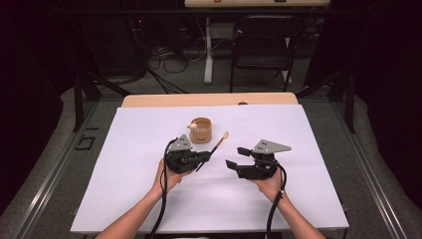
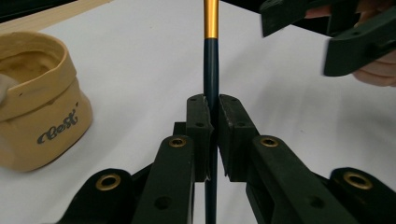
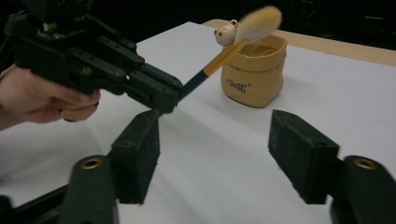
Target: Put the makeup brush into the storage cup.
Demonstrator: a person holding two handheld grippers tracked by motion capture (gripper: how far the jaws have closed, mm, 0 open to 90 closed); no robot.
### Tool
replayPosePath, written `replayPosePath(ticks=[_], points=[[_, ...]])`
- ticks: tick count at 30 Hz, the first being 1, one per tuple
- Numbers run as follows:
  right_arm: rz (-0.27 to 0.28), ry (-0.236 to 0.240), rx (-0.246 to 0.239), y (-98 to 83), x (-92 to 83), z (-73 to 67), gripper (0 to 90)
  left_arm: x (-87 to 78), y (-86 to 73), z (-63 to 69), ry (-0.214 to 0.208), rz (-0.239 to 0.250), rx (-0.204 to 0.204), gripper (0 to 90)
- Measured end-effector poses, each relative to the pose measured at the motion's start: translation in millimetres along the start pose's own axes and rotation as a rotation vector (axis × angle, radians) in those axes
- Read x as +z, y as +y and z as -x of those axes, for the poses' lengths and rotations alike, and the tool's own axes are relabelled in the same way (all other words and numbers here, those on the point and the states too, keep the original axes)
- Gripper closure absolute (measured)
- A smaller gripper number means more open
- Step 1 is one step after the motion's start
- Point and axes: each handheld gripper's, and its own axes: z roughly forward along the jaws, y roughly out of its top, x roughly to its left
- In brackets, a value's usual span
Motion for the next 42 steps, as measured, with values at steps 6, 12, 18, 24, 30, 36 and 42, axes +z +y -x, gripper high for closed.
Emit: replayPosePath(ticks=[6, 12, 18, 24, 30, 36, 42], points=[[0.001, 0.021, 0.041, 7.2, 18.3, 0.2, 48.2, 4.1, -0.8, 3.1, -0.004, 0.018, 0.01, 83.6], [0.007, 0.013, 0.058, 11.5, 26.8, 0.7, 60.1, 10.9, -3.2, 6.3, -0.009, 0.023, 0.022, 83.6], [0.015, 0.015, 0.098, 10.0, 28.1, 3.1, 64.6, 12.5, -3.0, 10.5, -0.01, 0.045, 0.033, 83.6], [0.041, 0.059, 0.172, 8.2, 27.3, 7.3, 70.1, 13.1, -3.2, 14.9, -0.012, 0.06, 0.049, 83.6], [0.067, 0.074, 0.177, 10.0, 23.5, 6.9, 78.0, 15.4, -4.8, 19.2, -0.013, 0.069, 0.072, 90.0], [0.055, 0.091, 0.176, 10.9, 24.0, 5.7, 83.9, 19.8, -6.1, 18.4, -0.036, 0.056, 0.055, 90.0], [0.07, 0.068, 0.1, 15.4, 20.7, -2.1, 84.1, 18.7, -4.1, 18.5, -0.075, 0.061, 0.037, 69.8]])
